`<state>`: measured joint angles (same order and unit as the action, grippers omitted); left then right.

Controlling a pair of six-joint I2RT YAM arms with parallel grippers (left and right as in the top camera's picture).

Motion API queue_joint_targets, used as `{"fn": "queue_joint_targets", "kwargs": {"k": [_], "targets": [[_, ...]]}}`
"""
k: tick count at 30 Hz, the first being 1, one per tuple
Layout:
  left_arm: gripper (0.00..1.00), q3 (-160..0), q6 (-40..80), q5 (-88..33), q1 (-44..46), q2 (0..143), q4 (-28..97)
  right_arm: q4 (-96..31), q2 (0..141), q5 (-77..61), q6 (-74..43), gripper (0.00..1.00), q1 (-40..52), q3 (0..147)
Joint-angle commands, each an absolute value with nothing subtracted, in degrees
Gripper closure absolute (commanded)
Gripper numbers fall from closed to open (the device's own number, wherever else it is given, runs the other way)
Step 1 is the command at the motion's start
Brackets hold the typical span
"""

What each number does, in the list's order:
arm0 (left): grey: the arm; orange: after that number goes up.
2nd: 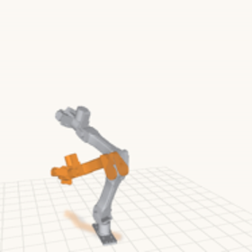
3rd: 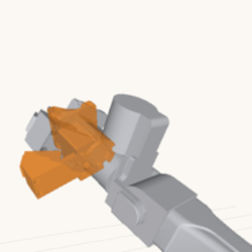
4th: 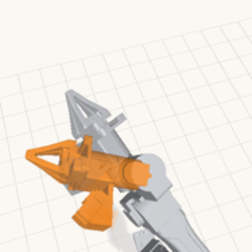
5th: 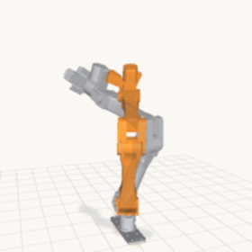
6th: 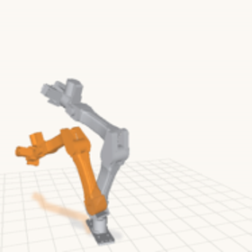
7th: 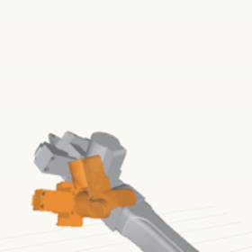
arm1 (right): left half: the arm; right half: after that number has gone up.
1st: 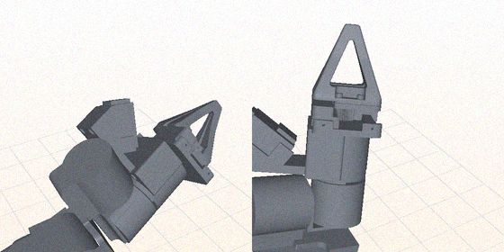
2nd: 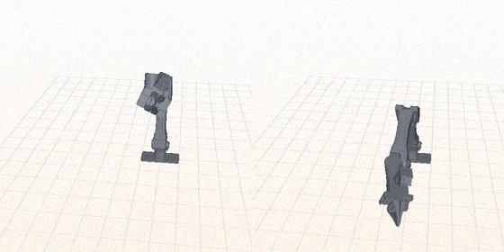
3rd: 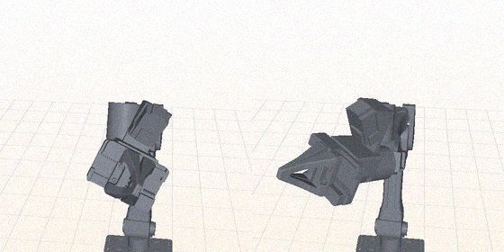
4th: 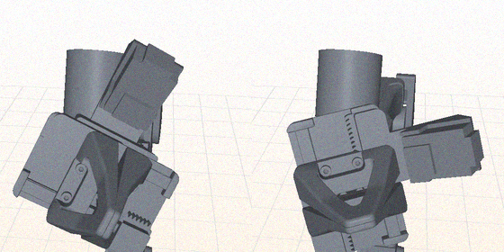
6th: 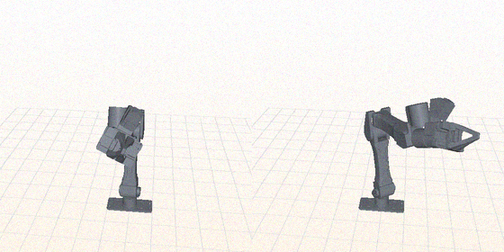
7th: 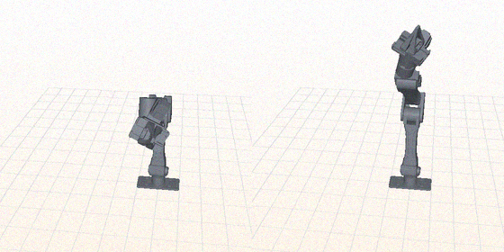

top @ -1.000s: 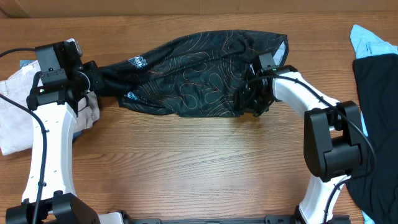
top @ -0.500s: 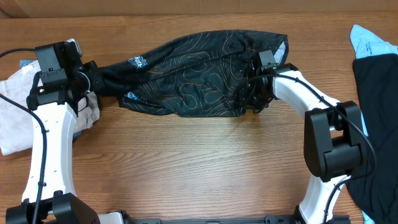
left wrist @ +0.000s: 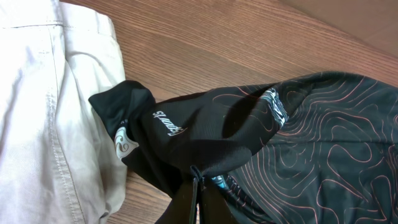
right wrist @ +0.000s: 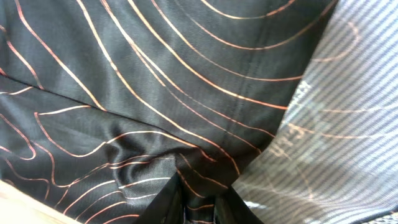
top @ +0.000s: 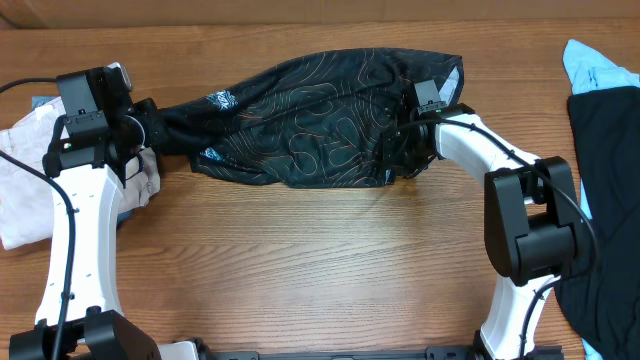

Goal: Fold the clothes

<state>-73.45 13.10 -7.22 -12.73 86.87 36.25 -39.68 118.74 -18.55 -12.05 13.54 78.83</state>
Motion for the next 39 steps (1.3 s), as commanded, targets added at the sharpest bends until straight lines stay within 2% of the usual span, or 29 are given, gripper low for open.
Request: {"fn": "queue_joint_targets", "kwargs": {"k": [1,10,27,39], "targets": [[0.96,-74.4,11.7,-7.1,-12.7,86.9,36.2,-40.0,119.2,-15.4,-16.8,0.81,13.3,79.5],[0.96,-74.4,11.7,-7.0,-12.7,86.9,36.2,-38.0,119.2,-15.4,-21.3,0.76,13.3,79.5],[0.96,-74.4,11.7,-7.1,-12.7,86.9,36.2,-37.6,119.2,-15.3,-27.7,0.76,12.7,79.5],[0.96,-74.4,11.7,-7.0,-12.7,86.9,36.2,-36.4,118.8,-22.9,-29.0,0.73,9.8,79.6]]}}
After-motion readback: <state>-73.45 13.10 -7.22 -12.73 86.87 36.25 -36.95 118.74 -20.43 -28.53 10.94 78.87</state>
